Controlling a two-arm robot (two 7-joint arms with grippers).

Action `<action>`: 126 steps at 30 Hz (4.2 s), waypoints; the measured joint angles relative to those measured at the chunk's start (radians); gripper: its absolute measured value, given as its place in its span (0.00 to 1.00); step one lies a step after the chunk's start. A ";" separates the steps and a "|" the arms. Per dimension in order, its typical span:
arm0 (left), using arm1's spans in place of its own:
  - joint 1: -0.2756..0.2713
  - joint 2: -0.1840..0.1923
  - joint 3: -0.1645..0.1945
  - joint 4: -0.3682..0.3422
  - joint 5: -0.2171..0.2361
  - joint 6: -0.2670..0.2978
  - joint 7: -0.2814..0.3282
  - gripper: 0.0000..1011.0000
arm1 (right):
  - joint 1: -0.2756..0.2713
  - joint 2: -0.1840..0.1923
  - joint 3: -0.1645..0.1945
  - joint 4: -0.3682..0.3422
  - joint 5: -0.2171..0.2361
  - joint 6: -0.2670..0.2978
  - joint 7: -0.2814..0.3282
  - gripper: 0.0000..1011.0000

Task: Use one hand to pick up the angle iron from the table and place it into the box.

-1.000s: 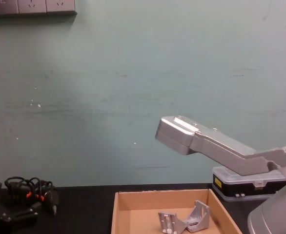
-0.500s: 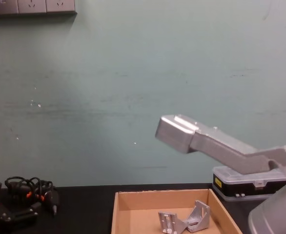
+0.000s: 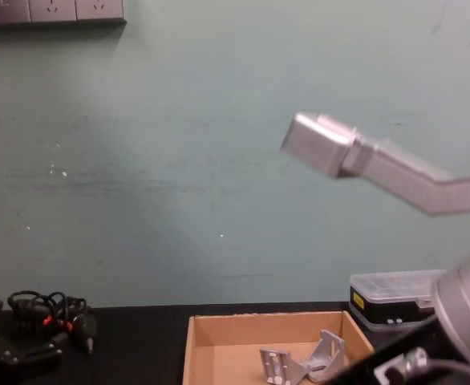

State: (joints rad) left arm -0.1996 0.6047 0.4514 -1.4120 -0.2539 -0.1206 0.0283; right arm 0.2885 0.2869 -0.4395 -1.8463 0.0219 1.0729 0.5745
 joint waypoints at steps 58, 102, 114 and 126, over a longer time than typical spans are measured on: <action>0.000 0.000 0.000 0.000 0.000 0.000 0.000 0.99 | 0.222 -0.126 -0.036 0.518 -0.010 -0.446 -0.147 0.04; 0.000 0.000 0.000 0.000 0.000 0.000 0.000 0.99 | 0.149 -0.050 0.024 0.386 0.050 -0.455 -0.123 0.99; 0.000 0.000 0.000 0.000 0.000 0.000 0.000 0.99 | -0.001 0.020 0.102 0.247 0.088 -0.582 -0.199 0.99; 0.000 0.000 0.000 0.000 0.000 0.000 0.000 0.99 | -0.108 -0.032 0.114 0.295 0.011 -0.909 -0.355 0.99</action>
State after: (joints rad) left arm -0.1995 0.6047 0.4514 -1.4120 -0.2539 -0.1205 0.0283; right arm 0.1801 0.2553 -0.3251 -1.5514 0.0325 0.1638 0.2192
